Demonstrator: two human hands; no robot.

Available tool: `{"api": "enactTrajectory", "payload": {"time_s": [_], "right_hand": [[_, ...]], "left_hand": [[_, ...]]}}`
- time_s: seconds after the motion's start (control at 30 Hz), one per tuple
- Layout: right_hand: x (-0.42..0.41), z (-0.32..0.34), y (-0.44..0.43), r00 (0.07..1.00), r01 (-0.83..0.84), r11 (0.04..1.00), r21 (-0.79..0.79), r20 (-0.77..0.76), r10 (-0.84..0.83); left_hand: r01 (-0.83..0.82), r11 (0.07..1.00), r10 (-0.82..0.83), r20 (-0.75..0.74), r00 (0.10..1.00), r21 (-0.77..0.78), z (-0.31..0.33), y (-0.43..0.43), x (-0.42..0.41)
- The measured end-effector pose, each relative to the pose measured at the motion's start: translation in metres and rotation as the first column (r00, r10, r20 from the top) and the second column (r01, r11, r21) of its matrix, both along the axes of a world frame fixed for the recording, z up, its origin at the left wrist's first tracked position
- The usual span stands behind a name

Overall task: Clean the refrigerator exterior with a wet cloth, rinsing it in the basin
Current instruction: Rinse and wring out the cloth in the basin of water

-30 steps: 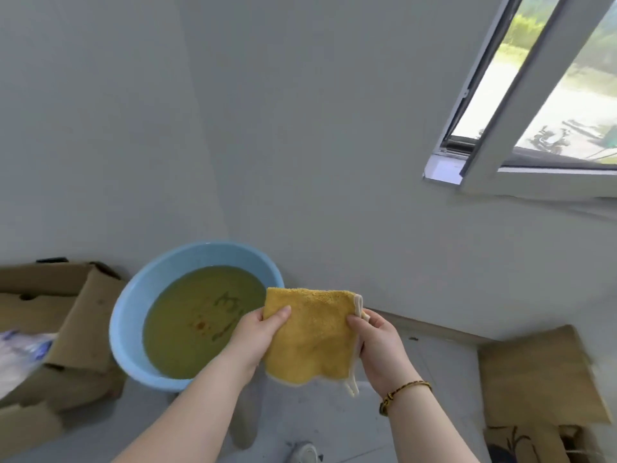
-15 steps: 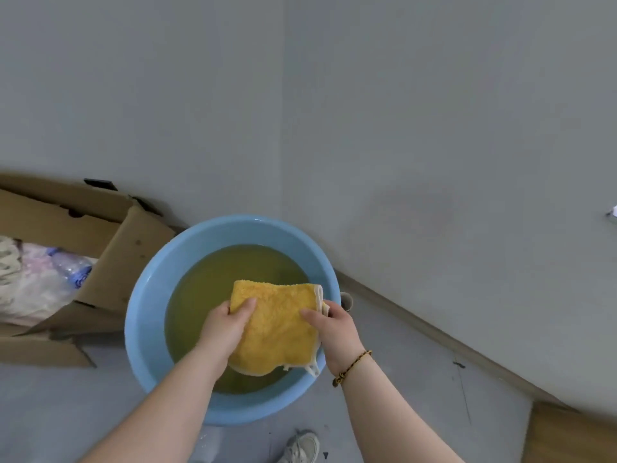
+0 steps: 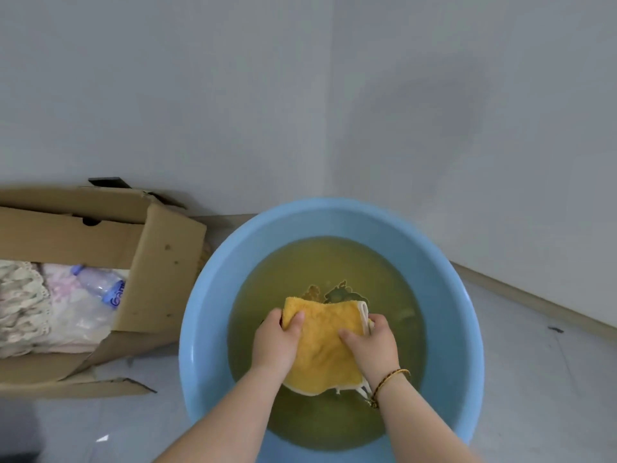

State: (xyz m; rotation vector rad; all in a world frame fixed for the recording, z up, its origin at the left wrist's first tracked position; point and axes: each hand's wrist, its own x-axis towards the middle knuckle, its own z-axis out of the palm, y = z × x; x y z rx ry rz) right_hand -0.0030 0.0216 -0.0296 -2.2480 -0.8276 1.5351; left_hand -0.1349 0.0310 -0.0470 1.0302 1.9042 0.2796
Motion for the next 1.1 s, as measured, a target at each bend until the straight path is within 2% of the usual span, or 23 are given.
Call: {"api": "enactTrajectory", "payload": {"time_s": [0.23,0.37,0.43,0.5,0.6,0.73,0.77,0.87,0.97,1.03,1.1], "right_hand": [[-0.018,-0.04,-0.002,0.992,-0.019,1.0,-0.014,0.122,0.02],[-0.018,-0.056,-0.004,0.988,-0.021,0.999,-0.049,0.153,0.028],[-0.017,-0.058,-0.002,0.993,0.03,0.995,-0.094,0.115,-0.019],[-0.014,-0.06,0.001,0.986,0.168,0.979,-0.119,0.025,-0.166],[-0.016,-0.051,0.0,0.917,0.346,0.926,-0.153,-0.152,-0.368],[-0.032,-0.024,-0.008,0.838,0.45,0.892,-0.045,-0.323,-0.439],[-0.038,-0.016,-0.01,0.843,0.455,0.891,0.008,-0.326,-0.427],[-0.049,-0.002,-0.013,0.935,0.339,0.921,0.191,-0.182,-0.306],[-0.046,-0.001,-0.004,0.97,0.239,0.944,0.228,-0.025,-0.24],[-0.046,0.002,0.0,0.956,0.293,0.929,0.227,-0.039,-0.292],[-0.053,0.008,-0.004,0.948,0.317,0.917,0.244,-0.078,-0.307]], "left_hand": [[0.136,0.991,-0.135,-0.115,0.984,-0.002,-0.036,0.013,-0.012],[0.058,0.997,-0.06,-0.061,0.996,-0.048,-0.048,0.016,-0.009],[0.007,0.998,-0.008,-0.026,1.0,-0.066,-0.048,0.017,-0.005],[-0.073,0.993,0.077,0.037,0.996,-0.094,-0.044,0.019,-0.002],[-0.212,0.962,0.246,0.217,0.945,-0.17,-0.035,0.02,0.002],[-0.295,0.932,0.353,0.336,0.873,-0.213,-0.016,0.016,0.013],[-0.304,0.924,0.372,0.369,0.852,-0.231,-0.011,0.015,0.016],[-0.263,0.954,0.3,0.421,0.856,-0.145,0.005,0.006,0.023],[-0.171,0.985,0.147,0.376,0.915,0.03,0.02,-0.001,0.031],[-0.085,0.992,0.049,0.333,0.942,0.094,0.027,0.001,0.034],[-0.063,0.994,0.03,0.332,0.943,0.091,0.025,0.009,0.027]]}}
